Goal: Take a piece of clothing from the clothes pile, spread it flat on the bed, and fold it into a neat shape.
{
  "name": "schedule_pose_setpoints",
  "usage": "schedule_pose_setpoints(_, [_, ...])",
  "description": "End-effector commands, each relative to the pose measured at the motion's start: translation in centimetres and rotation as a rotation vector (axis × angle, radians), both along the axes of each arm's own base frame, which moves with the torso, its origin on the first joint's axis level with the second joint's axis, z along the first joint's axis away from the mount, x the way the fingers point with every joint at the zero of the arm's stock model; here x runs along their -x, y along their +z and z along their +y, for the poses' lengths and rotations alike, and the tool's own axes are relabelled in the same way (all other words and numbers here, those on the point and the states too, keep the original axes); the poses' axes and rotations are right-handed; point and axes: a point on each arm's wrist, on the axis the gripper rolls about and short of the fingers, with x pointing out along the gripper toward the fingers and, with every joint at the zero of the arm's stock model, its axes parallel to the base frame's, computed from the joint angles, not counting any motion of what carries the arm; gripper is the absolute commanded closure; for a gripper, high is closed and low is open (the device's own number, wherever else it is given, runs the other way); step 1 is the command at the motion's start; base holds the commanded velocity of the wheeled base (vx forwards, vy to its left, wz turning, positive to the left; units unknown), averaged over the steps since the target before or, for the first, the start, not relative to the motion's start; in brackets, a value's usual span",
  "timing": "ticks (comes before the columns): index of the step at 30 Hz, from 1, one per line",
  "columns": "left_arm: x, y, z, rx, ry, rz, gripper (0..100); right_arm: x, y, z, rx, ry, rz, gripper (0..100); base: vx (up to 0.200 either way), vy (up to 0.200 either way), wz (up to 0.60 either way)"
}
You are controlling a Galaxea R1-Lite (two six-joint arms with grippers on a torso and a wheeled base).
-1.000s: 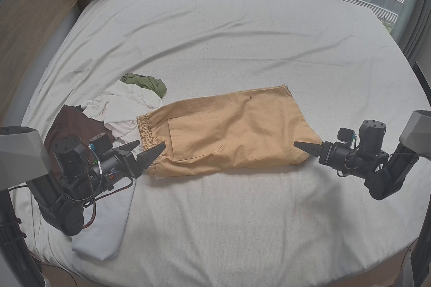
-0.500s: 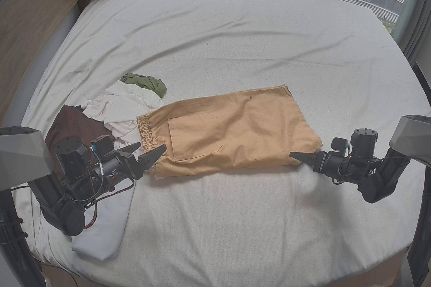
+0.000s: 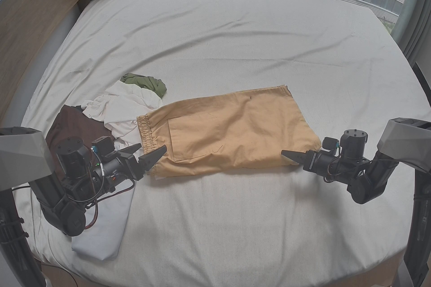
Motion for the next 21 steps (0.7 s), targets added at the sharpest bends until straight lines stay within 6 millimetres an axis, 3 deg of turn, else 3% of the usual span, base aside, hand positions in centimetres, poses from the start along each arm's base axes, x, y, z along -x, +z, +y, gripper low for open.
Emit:
schedule_pose_setpoints(1, [-0.1,-0.1,0.0,0.0,0.001,0.0,0,-0.3,-0.4,0.5,0.003,0.003,0.002,0,0.0,0.0,0.0])
schedule_pose_setpoints(14, [-0.1,-0.2,0.0,-0.002,0.003,0.004,0,-1.2,-2.3,3.9,-0.02,0.018,-0.069,0,0.0,0.0,0.0])
schedule_pose_setpoints(21, [-0.1,-0.2,0.0,-0.002,0.003,0.004,0,-1.7,-2.2,4.3,-0.036,0.009,-0.114,0,0.0,0.0,0.0])
